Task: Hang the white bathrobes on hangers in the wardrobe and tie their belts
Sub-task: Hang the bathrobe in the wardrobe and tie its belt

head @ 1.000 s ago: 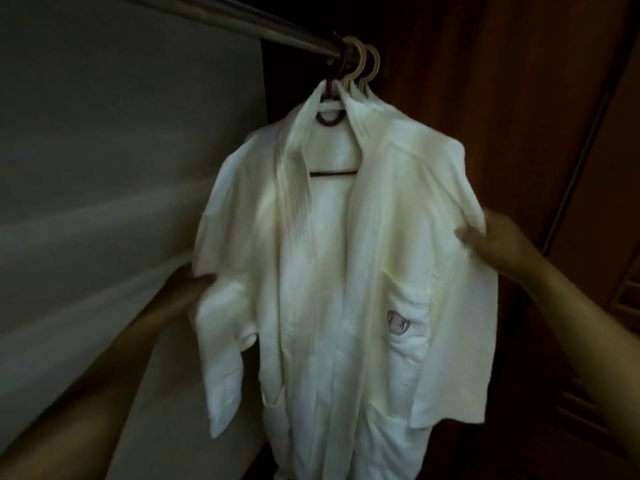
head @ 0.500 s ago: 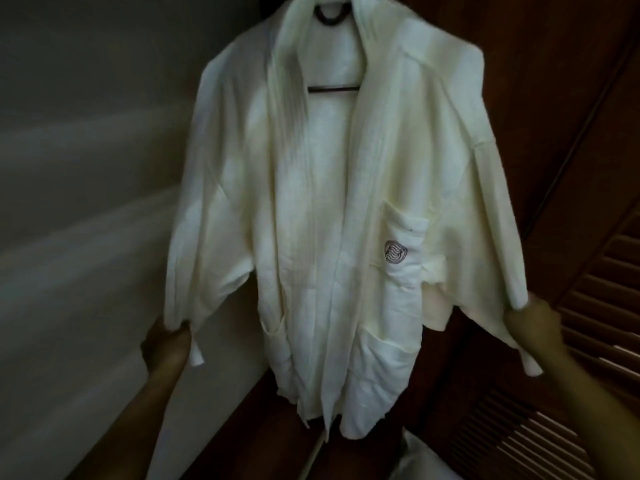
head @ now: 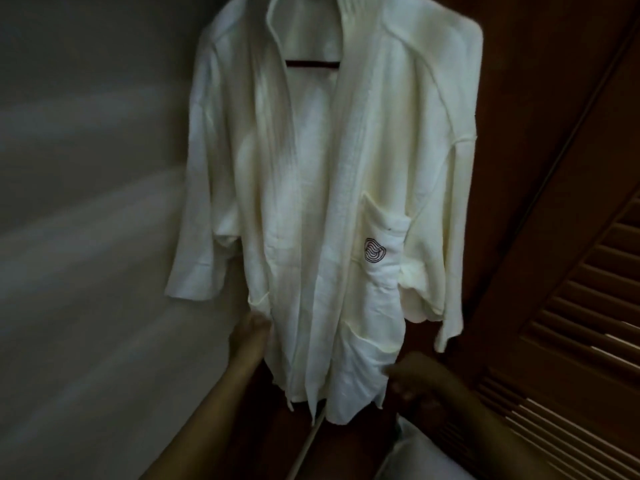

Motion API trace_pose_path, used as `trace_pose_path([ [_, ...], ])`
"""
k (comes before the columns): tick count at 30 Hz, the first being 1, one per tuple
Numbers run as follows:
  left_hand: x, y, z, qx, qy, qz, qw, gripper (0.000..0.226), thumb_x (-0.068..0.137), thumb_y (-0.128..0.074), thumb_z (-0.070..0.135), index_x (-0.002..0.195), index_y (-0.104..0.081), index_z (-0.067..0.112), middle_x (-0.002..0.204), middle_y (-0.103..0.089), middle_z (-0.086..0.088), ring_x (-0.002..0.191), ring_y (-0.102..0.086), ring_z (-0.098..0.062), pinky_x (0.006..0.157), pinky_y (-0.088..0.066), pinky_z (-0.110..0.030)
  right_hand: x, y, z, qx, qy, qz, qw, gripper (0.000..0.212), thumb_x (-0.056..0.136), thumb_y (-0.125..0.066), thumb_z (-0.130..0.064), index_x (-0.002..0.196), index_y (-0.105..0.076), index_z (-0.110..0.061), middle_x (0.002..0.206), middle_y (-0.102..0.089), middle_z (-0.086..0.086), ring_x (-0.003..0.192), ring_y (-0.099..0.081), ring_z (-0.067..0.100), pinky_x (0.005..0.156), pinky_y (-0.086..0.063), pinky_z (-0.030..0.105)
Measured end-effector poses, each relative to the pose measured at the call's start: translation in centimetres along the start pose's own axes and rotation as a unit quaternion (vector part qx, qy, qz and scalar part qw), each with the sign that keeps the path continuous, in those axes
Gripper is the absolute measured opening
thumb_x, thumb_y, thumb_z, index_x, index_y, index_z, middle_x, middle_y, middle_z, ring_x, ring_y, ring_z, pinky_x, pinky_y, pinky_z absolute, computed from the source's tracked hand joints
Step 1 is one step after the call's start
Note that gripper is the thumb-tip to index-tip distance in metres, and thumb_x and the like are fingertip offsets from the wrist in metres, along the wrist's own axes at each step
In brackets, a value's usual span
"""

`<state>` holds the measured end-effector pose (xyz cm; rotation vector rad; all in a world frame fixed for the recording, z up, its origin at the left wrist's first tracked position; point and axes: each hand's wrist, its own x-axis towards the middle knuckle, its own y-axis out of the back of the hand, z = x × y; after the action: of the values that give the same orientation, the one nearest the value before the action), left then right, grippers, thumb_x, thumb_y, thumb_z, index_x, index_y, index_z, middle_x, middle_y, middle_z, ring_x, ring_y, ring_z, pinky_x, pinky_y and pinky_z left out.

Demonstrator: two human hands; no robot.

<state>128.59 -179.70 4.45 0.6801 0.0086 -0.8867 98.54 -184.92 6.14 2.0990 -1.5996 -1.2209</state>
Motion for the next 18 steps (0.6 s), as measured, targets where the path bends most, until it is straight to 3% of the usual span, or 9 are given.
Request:
trace_pose_path([
  [1,0.1,-0.3,2.7,-0.024,-0.033,0.025,0.999,0.026,0.098,-0.061,0.033,0.119,-0.064,0.018,0.112,-0.068,-0.005,0.099,-0.066,-0.026,0.084,-0.053,-0.034,-0.9,-0.8,-1.9,-0.035,0.024,-0.024,0.999,0.048,0.088,-0.069,-0.047,0.117,-0.065,-0.009,0.129,-0.067,0.013,0.098,-0.068,0.024,0.082,-0.055,0.031],
  [4,1.1,-1.1,10.5,-0.055,-0.148,0.077,0.984,0.058,0.087,-0.075,0.043,0.134,-0.051,0.019,0.126,-0.06,-0.002,0.108,-0.061,-0.02,0.079,-0.05,-0.028,-1.2,-2.1,-8.3,-0.018,0.164,0.08,0.983,0.058,0.091,-0.069,-0.044,0.135,-0.055,-0.01,0.13,-0.062,0.004,0.113,-0.06,0.018,0.082,-0.039,0.023],
  [6,2.1,-1.2,14.2,-0.04,-0.195,0.124,0.972,0.079,0.078,-0.079,0.053,0.14,-0.041,0.021,0.135,-0.05,-0.003,0.117,-0.054,-0.021,0.09,-0.05,-0.033,-1.4,-1.5,-12.6,0.061,0.245,0.181,0.951,0.065,0.089,-0.072,-0.038,0.141,-0.045,-0.01,0.134,-0.056,0.003,0.118,-0.054,0.015,0.09,-0.041,0.023],
  [7,2.7,-0.9,16.0,-0.025,-0.217,0.156,0.963,0.086,0.075,-0.081,0.055,0.141,-0.038,0.021,0.138,-0.047,-0.005,0.121,-0.051,-0.024,0.097,-0.049,-0.041,-1.2,-1.0,-14.1,0.098,0.265,0.219,0.934,0.07,0.089,-0.072,-0.037,0.145,-0.04,-0.011,0.139,-0.052,0.005,0.126,-0.051,0.018,0.098,-0.045,0.03],
  [9,3.5,-0.2,19.3,-0.029,-0.241,0.216,0.946,0.086,0.075,-0.082,0.05,0.14,-0.04,0.014,0.134,-0.051,-0.013,0.12,-0.053,-0.031,0.098,-0.049,-0.048,-1.2,-0.3,-16.1,0.114,0.309,0.259,0.908,0.079,0.088,-0.071,-0.038,0.151,-0.031,-0.013,0.151,-0.042,0.008,0.14,-0.042,0.023,0.112,-0.043,0.043],
  [11,4.2,0.7,21.7,-0.034,-0.263,0.234,0.936,0.063,0.084,-0.077,0.034,0.131,-0.046,0.004,0.12,-0.06,-0.019,0.109,-0.062,-0.037,0.087,-0.054,-0.046,-0.8,1.1,-17.8,0.125,0.34,0.29,0.886,0.084,0.089,-0.07,-0.036,0.156,-0.024,-0.012,0.156,-0.038,0.01,0.144,-0.038,0.024,0.117,-0.039,0.045],
  [14,3.4,2.2,24.6,-0.088,-0.307,0.24,0.917,0.02,0.096,-0.059,0.02,0.11,-0.055,0.005,0.095,-0.069,-0.016,0.088,-0.069,-0.037,0.073,-0.057,-0.041,0.2,3.7,-20.0,0.152,0.347,0.311,0.871,0.08,0.093,-0.067,-0.038,0.156,-0.024,-0.014,0.146,-0.051,0.01,0.132,-0.052,0.022,0.11,-0.046,0.042],
  [16,0.5,2.6,26.9,-0.163,-0.327,0.247,0.897,0.022,0.101,-0.051,0.027,0.117,-0.057,0.012,0.103,-0.071,-0.006,0.093,-0.068,-0.028,0.08,-0.055,-0.037,0.7,5.0,-21.3,0.151,0.357,0.306,0.869,0.054,0.097,-0.062,-0.034,0.142,-0.039,-0.017,0.125,-0.064,0.003,0.11,-0.064,0.017,0.093,-0.053,0.036],
  [18,-4.0,2.0,28.1,-0.206,-0.365,0.229,0.879,0.028,0.104,-0.048,0.032,0.124,-0.06,0.016,0.109,-0.064,0.012,0.094,-0.058,-0.003,0.085,-0.047,-0.019,1.1,5.5,-22.1,0.135,0.378,0.292,0.868,0.02,0.1,-0.057,-0.028,0.115,-0.048,-0.018,0.093,-0.065,-0.006,0.079,-0.062,0.008,0.069,-0.046,0.029],
])
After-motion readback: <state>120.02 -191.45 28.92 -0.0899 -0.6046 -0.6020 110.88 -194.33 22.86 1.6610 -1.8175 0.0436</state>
